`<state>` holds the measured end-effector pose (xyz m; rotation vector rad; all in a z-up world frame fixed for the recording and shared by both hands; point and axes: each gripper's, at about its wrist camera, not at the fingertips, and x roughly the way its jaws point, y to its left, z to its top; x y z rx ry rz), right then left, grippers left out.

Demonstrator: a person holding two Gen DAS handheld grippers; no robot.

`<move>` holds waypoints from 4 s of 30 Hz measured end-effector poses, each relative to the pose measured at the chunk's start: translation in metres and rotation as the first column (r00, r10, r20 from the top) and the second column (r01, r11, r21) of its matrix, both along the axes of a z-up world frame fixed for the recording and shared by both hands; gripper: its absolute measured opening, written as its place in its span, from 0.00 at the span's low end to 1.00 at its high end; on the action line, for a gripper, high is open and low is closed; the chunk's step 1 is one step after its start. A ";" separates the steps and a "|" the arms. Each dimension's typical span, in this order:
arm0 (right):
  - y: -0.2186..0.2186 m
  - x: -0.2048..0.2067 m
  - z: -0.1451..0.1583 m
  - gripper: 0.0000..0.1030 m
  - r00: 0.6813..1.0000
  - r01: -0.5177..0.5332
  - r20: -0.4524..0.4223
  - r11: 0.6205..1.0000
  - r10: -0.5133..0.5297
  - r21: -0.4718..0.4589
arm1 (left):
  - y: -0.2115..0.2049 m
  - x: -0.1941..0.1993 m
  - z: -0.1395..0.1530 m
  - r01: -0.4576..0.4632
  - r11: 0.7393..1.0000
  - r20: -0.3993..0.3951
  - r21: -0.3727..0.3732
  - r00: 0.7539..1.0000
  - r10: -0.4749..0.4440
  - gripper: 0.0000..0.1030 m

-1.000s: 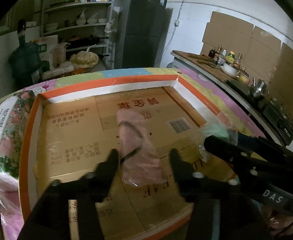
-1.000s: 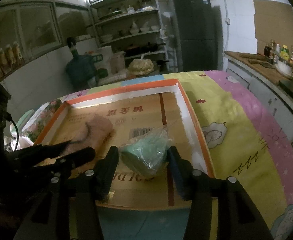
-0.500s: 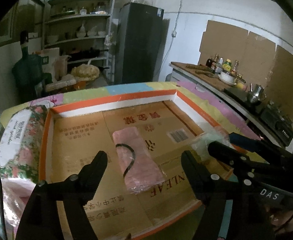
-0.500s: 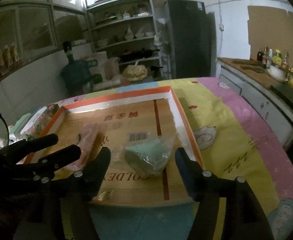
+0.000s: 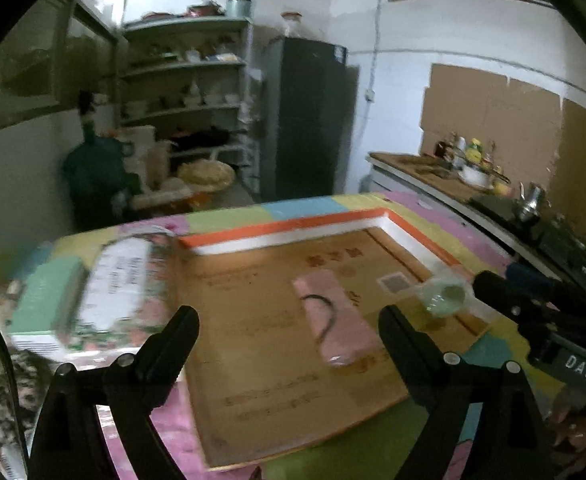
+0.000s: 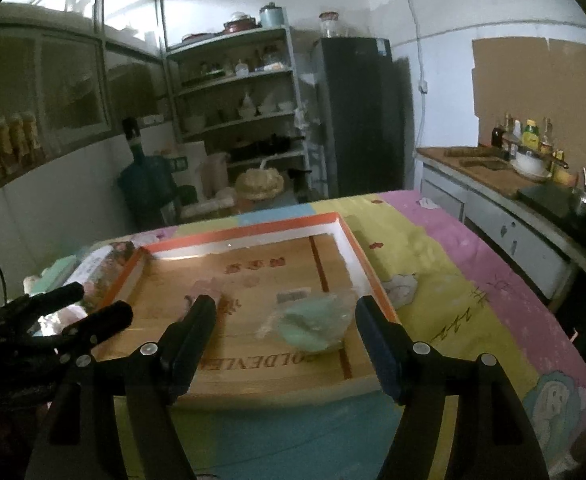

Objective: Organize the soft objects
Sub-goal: 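Open the left tool to drop the pink towel while the right tool releases the green bag into the box, then move both tools back over the pile of plush toys, then grasp the pink crowned bunny plush with the left tool, then grasp the clear bag of brown items with the right tool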

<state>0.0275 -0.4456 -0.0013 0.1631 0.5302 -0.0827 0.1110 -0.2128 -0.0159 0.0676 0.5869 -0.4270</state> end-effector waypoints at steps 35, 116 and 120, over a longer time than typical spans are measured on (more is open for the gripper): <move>0.197 -0.022 0.029 0.72 0.948 -0.305 0.097 0.952 0.305 -0.007 | 0.199 -0.060 0.025 -0.324 0.944 0.068 -0.057 0.942 0.327 0.78; 0.259 0.069 -0.045 0.49 0.923 -0.332 -0.200 0.943 0.328 0.018 | 0.319 -0.052 -0.031 -0.333 0.901 -0.062 -0.277 0.942 0.329 0.31; 0.258 0.065 -0.041 0.49 0.924 -0.335 -0.187 0.942 0.332 0.018 | 0.314 -0.056 -0.025 -0.324 0.906 -0.040 -0.274 0.945 0.326 0.31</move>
